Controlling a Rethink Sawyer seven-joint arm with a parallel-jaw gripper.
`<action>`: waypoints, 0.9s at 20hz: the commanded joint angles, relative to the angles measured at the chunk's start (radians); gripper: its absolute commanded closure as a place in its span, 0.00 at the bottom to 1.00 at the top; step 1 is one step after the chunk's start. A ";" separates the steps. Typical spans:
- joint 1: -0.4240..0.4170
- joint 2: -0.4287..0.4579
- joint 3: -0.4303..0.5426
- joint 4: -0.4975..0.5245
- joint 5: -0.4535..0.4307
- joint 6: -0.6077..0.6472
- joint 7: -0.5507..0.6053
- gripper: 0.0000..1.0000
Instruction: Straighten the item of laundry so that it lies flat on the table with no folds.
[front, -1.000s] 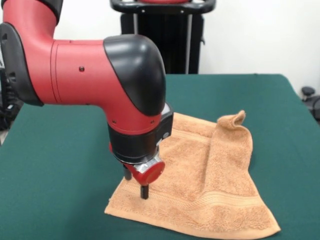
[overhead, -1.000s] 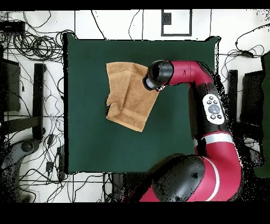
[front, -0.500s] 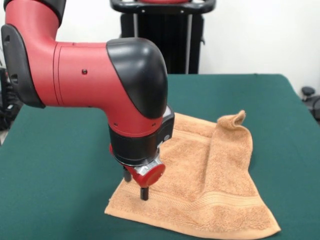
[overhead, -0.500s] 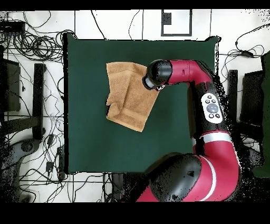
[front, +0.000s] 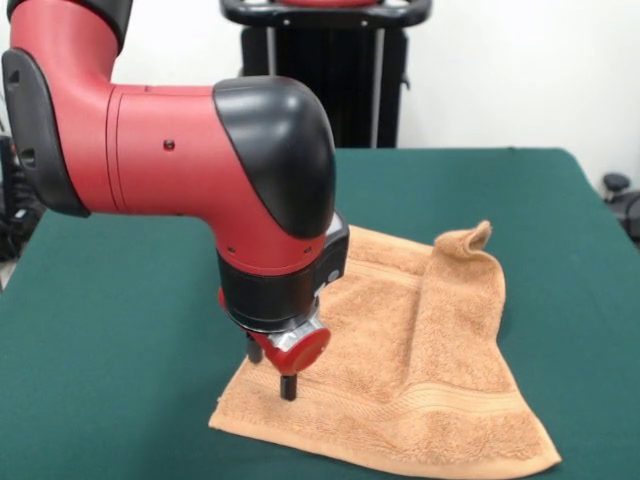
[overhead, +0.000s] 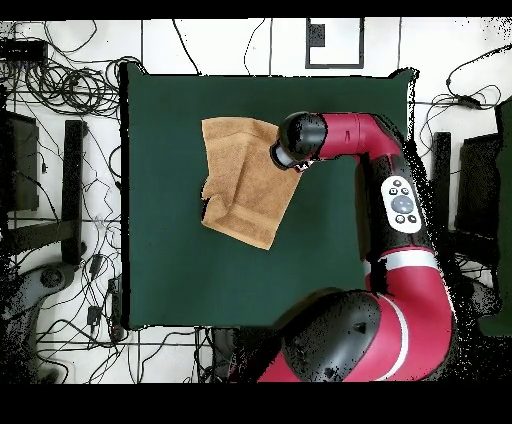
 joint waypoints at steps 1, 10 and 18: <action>0.048 0.027 -0.072 0.029 -0.073 0.085 -0.255 0.00; 0.063 0.025 -0.108 0.039 -0.083 0.094 -0.260 0.00; 0.036 0.001 -0.131 0.073 -0.080 0.084 -0.316 0.00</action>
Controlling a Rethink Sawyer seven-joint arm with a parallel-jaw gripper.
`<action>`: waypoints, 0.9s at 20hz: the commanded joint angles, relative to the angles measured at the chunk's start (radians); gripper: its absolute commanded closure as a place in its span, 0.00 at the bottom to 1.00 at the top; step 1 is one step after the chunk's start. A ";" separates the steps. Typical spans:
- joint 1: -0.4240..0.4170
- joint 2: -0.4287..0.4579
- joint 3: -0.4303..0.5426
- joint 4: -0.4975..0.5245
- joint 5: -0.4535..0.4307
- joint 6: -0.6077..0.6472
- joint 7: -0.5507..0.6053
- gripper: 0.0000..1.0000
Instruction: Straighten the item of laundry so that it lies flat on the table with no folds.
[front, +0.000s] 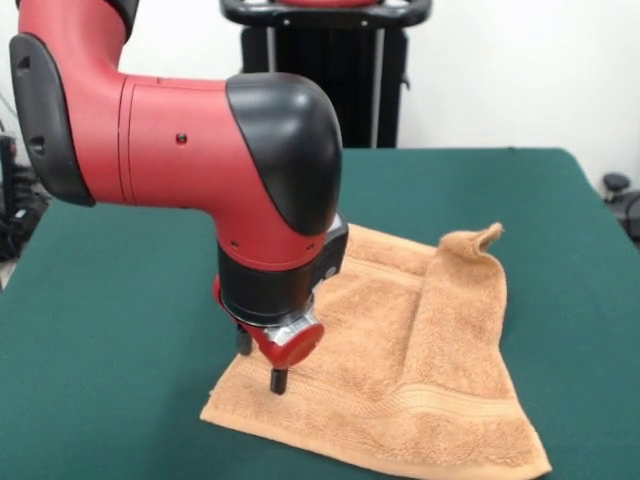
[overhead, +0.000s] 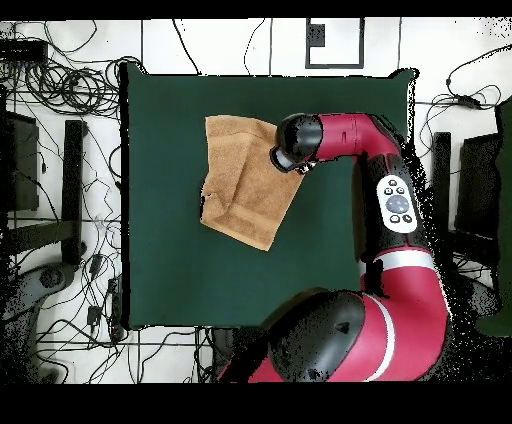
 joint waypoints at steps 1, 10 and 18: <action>-0.001 0.009 -0.073 0.080 -0.080 0.085 -0.323 0.00; -0.027 -0.020 -0.087 0.123 -0.083 0.068 -0.372 0.00; -0.037 -0.037 -0.104 0.163 -0.076 0.044 -0.383 0.00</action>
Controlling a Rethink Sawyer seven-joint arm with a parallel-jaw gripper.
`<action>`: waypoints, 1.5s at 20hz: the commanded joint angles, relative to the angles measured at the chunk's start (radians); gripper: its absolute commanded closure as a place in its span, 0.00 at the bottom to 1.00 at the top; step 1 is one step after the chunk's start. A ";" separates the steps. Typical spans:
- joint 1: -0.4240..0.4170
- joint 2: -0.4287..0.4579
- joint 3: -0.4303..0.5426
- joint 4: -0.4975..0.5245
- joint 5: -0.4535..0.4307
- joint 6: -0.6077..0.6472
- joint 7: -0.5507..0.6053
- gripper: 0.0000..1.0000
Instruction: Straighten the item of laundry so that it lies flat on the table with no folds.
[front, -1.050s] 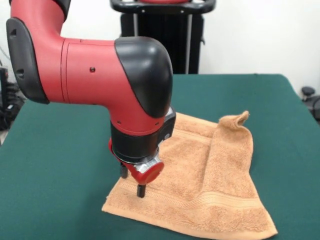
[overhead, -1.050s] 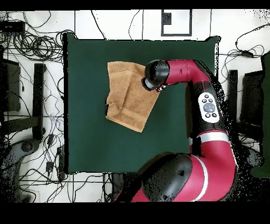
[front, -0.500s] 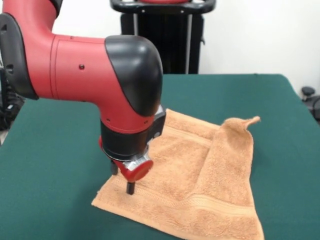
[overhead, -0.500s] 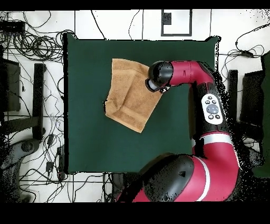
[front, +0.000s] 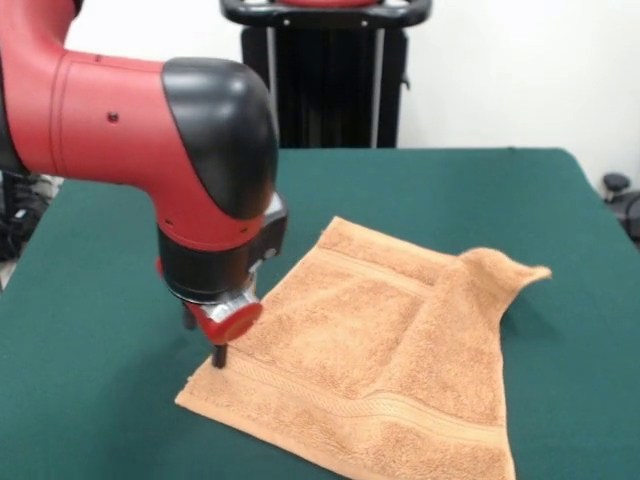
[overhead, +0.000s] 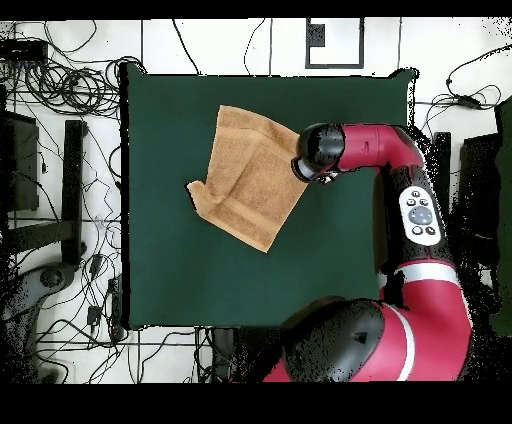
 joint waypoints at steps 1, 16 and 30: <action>0.000 -0.008 -0.038 0.125 -0.074 0.041 -0.344 0.00; -0.056 0.008 0.078 0.188 0.014 -0.183 -0.286 0.00; -0.049 -0.028 0.094 0.216 0.084 -0.218 -0.252 0.00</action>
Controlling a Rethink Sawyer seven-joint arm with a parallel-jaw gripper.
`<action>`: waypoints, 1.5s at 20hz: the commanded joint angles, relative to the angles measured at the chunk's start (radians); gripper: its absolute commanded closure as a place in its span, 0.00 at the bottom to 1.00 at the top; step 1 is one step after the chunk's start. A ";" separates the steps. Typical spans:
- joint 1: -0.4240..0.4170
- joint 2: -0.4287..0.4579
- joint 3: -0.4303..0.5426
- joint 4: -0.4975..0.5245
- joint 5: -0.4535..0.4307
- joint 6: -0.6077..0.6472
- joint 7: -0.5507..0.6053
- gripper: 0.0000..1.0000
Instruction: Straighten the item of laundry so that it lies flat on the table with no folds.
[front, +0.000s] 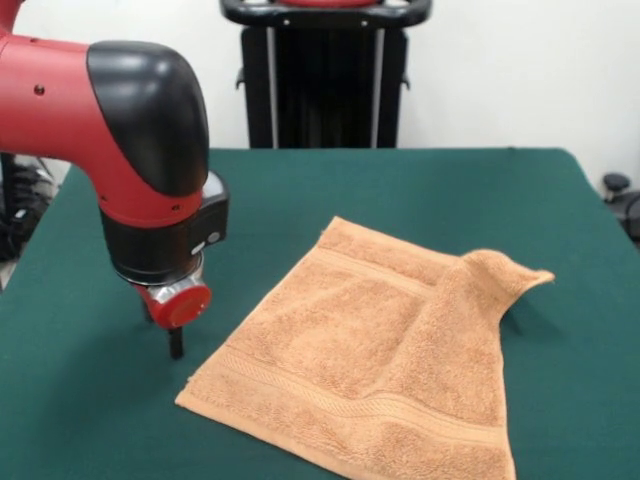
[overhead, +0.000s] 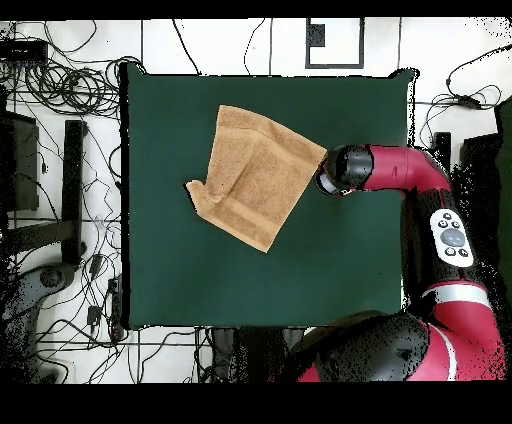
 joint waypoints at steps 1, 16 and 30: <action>0.035 -0.002 0.127 0.116 0.051 -0.064 -0.212 0.00; 0.067 0.005 0.121 0.092 0.078 -0.035 -0.198 0.00; 0.123 0.038 0.099 0.074 0.074 -0.071 -0.125 0.00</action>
